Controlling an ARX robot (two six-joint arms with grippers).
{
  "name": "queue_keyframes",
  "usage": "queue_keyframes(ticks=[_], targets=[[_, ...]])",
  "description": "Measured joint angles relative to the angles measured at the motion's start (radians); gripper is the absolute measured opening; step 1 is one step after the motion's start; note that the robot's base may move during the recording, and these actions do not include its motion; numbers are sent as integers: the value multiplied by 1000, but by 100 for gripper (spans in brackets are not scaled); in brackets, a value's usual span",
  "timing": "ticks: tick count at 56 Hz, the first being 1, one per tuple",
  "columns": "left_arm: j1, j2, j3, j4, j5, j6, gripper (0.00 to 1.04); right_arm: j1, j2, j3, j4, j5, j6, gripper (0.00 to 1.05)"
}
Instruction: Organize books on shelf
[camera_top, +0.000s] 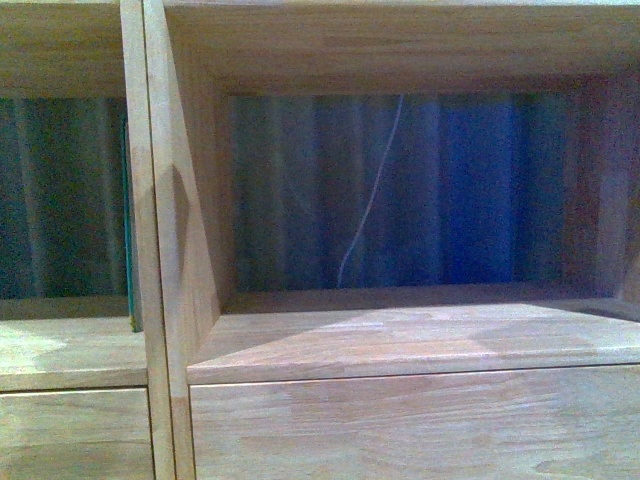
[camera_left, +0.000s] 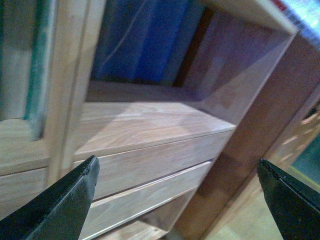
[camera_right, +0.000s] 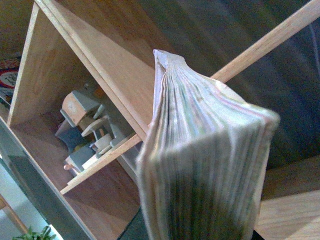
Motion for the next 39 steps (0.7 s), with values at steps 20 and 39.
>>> queue_keyframes(ticks=[20,39], targets=[[-158,167,2,465,-17,-483,97,-21,147,22,54,-69,85,7],[-188,341,24,689,-79,-647,97,-5,167,63,86,-107,137,7]])
